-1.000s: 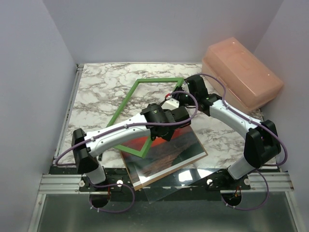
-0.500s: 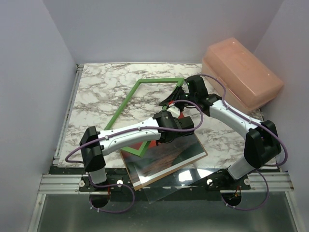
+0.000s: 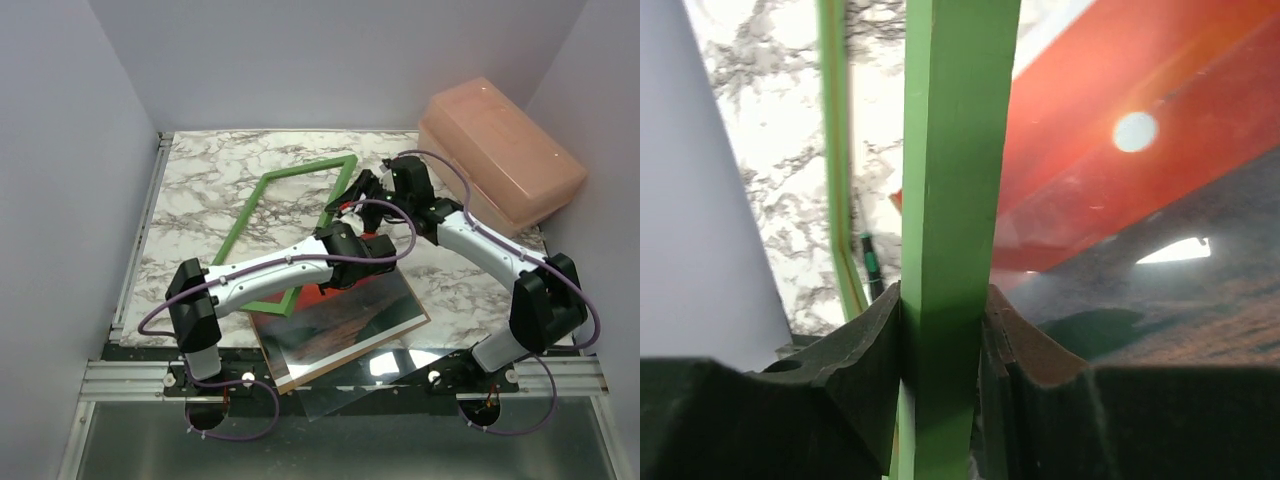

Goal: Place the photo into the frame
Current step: Turn over the photo frame at the center of the board.

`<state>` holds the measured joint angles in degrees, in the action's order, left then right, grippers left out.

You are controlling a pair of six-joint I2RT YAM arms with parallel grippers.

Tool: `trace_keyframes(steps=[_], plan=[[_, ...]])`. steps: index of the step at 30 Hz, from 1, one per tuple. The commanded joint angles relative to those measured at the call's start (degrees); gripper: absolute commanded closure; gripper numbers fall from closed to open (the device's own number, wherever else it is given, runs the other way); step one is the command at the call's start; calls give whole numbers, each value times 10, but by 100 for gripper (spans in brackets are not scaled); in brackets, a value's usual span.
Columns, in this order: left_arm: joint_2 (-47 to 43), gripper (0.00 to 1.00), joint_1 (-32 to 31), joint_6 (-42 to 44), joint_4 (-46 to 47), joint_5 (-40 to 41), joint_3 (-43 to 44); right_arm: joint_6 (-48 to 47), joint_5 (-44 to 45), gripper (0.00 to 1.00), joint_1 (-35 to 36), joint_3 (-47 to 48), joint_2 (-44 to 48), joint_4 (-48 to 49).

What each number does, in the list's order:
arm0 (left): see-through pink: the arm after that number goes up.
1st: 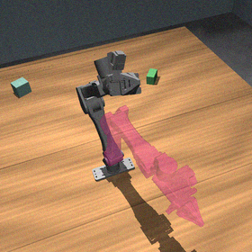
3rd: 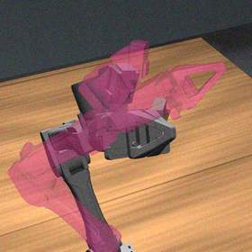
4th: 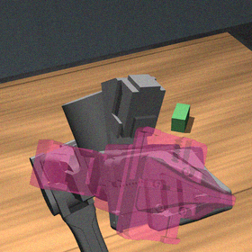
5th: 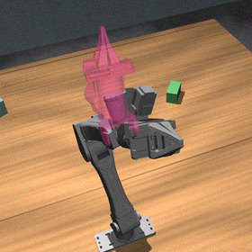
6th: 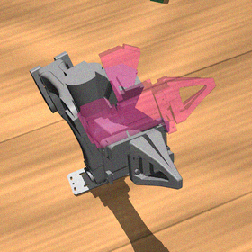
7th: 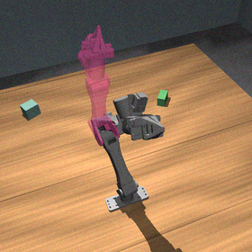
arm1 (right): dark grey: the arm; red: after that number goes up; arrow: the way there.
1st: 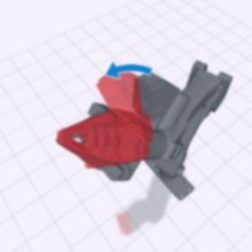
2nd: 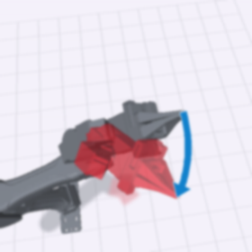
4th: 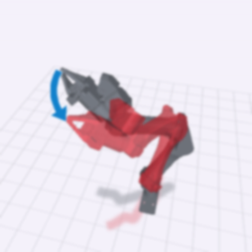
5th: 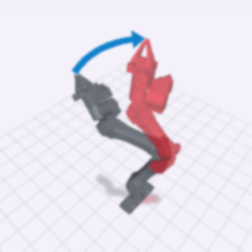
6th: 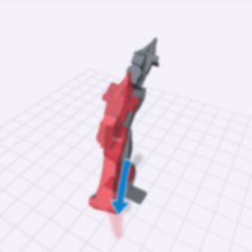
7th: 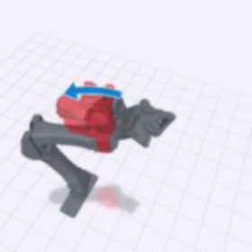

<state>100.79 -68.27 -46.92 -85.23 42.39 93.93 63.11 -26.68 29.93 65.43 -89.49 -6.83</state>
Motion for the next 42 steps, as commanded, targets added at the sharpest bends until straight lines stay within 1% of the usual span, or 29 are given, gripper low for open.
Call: trace_keyframes(steps=[1, 2, 3, 4, 6, 11, 16, 21, 28, 30, 33, 39, 42], plan=[[-59, 100, 43, 26, -42, 51, 2, -15, -4, 23, -2, -13, 51, 18], [-66, 100, 50, 38, -37, 50, 4, -14, 0, 16, -3, -13, 57, 18], [-73, 100, 57, 45, -36, 53, 8, -15, 3, 11, -3, -14, 63, 19], [-79, 100, 69, 52, -35, 56, 12, -15, 6, 8, -3, -14, 68, 17], [-92, 100, 89, 71, -29, 55, 22, -17, 10, 6, -3, -13, 76, 17], [-137, 100, 130, 147, 13, 43, 49, -25, 18, 5, -3, -14, 95, 14], [-166, 100, 165, 211, 20, 34, 124, -38, 28, 5, -4, -21, 112, 4], [-171, 100, 179, 241, -2, 24, 224, -46, 27, 5, -5, -32, 119, -2], [-173, 100, 181, 262, -20, 6, 310, -58, 19, 5, -6, -43, 116, -12], [-177, 100, 181, 266, -12, -15, 316, -64, 20, 5, -6, -51, 117, -15], [-193, 100, 181, 265, 19, -57, 302, -73, 28, 5, -6, -63, 121, -27], [-234, 100, 181, 245, 121, -162, 216, -82, 29, 5, -13, -111, 130, -35], [-261, 100, 181, 221, 187, -213, 153, -84, 28, 6, -26, -149, 144, -35]])
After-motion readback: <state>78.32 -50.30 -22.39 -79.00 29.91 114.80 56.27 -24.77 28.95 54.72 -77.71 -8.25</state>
